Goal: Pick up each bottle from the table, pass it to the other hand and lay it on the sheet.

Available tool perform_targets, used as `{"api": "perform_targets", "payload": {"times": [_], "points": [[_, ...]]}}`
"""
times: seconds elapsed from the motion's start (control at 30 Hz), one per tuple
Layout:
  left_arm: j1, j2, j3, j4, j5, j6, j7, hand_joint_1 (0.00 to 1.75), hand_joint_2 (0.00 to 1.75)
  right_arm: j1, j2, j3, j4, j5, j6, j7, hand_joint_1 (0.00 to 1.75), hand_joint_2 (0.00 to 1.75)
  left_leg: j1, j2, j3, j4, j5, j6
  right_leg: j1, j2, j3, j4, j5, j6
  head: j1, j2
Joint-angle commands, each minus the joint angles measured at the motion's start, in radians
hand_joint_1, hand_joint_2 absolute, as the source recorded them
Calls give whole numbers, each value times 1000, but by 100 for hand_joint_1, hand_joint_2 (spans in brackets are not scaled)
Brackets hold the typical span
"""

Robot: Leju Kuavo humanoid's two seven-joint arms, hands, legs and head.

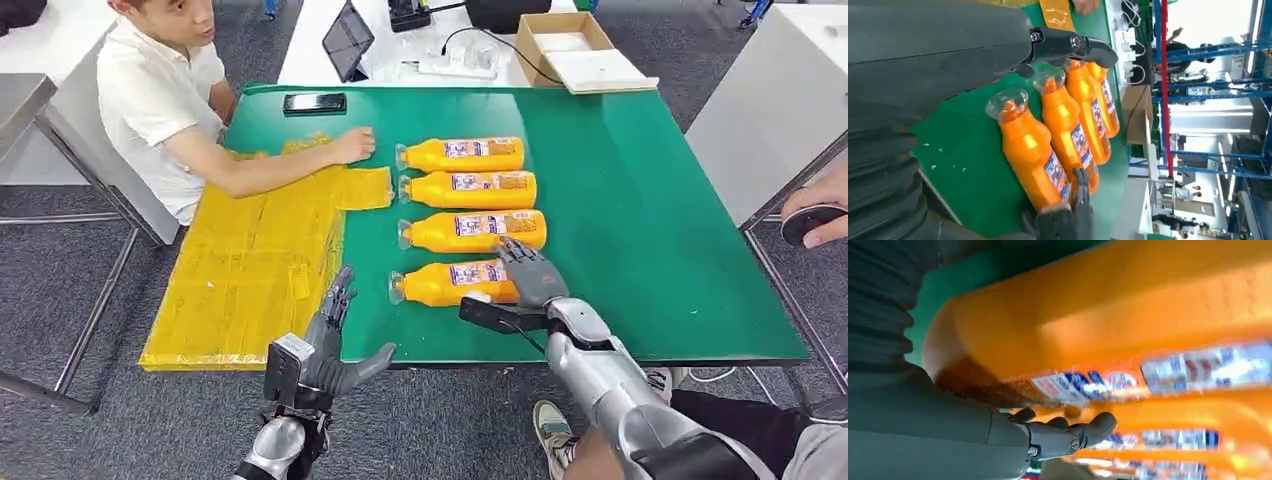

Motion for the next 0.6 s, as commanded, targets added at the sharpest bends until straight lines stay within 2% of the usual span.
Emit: {"api": "perform_targets", "payload": {"times": [0.03, 0.07, 0.1, 0.23, 0.47, 0.6], "points": [[-44, 12, -4, 96, 1, -5, -7, 0, 175, -49, -21, 110, 136, 5, 78, -1, 155, 175, 1, -2, 3, -1, 1, -1, 1, -2, 4, -1, 0, -2, 0, 0], [-44, 12, -4, 96, 1, -5, -7, 0, 175, -49, -21, 110, 136, 5, 78, -1, 155, 175, 1, -2, 3, -1, 1, -1, 1, -2, 4, -1, 0, -1, 0, 0], [-44, 12, -3, 97, 1, -7, -8, 0, 175, -49, -19, 113, 138, 3, 87, -2, 175, 175, 1, -2, 3, -2, 1, -1, 1, -3, 5, -2, 0, -2, 0, 0], [-50, 10, 1, 109, 0, -9, -13, 0, 175, -51, -19, 124, 145, -9, 121, -16, 175, 175, 0, -3, 4, -1, 0, -1, 1, -3, 6, -1, 0, -1, 0, 0], [-31, 12, 0, 91, -2, -10, -16, 0, 175, -28, -21, 121, 139, -19, 108, -27, 175, 175, 1, -2, 5, -1, 0, -1, 1, -2, 7, -1, -1, -1, 0, 0], [-18, 13, -1, 71, -4, -14, -16, 0, 175, -8, -18, 100, 119, -66, 96, -69, 175, 175, 2, -3, 7, -2, 0, -2, 2, -4, 9, -2, -1, -2, 0, 0]]}}
